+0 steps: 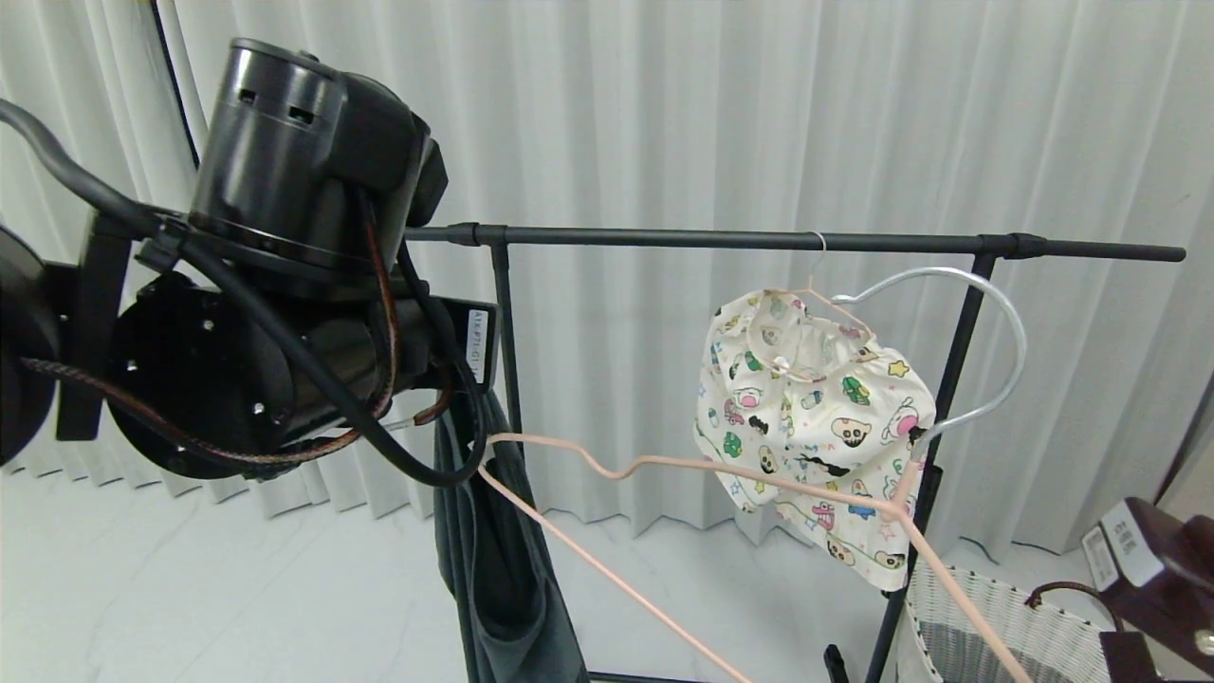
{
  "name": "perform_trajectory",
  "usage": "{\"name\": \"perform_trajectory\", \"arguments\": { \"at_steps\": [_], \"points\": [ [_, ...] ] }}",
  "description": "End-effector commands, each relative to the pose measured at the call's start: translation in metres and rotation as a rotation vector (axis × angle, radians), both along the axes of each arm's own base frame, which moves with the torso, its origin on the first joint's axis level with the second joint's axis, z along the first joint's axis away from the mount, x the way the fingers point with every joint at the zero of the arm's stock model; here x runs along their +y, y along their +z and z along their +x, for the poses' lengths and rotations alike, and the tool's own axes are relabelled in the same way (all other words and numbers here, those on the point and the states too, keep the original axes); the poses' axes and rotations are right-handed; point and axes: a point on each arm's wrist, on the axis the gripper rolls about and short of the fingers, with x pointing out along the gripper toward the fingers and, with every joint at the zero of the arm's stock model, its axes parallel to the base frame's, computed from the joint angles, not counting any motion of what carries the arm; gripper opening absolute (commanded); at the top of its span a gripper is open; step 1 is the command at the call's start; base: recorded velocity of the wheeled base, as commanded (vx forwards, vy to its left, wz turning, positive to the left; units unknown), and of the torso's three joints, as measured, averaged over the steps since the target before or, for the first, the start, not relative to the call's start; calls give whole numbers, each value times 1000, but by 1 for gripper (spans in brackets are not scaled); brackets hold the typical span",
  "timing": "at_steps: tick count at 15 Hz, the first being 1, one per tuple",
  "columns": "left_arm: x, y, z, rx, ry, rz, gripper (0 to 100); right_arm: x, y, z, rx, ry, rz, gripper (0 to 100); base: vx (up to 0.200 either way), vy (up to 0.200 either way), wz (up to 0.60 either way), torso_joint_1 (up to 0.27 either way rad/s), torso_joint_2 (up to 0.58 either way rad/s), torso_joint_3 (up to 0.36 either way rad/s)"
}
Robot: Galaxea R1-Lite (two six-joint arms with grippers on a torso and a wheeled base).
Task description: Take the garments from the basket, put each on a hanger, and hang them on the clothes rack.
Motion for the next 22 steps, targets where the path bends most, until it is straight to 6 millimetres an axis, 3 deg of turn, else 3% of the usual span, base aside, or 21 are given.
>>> {"name": "perform_trajectory", "arguments": {
  "at_steps": [1, 3, 8, 13, 15, 22],
  "points": [
    [-2, -1, 1, 3, -3, 3, 0, 6, -4, 8, 5, -32, -15, 0, 0, 0, 0, 0, 0, 0],
    [-2, 0, 0, 1, -4, 1, 0, 19, -7, 23, 0, -77, -1, 0, 0, 0, 0, 0, 0, 0],
    [-3, -2, 2, 7, -1, 3, 0, 40, -7, 33, 1, -73, 2, 0, 0, 0, 0, 0, 0, 0],
    [-1, -1, 7, 3, 15, 2, 0, 43, -6, 33, 8, -59, -2, 0, 0, 0, 0, 0, 0, 0],
    [4, 10, 16, -28, 51, -21, 0, 43, -10, 31, 13, -53, -14, 0, 0, 0, 0, 0, 0, 0],
    [1, 7, 14, -20, 38, -14, 0, 52, -3, 43, -16, -69, 58, 0, 0, 0, 0, 0, 0, 0]
  ]
}}
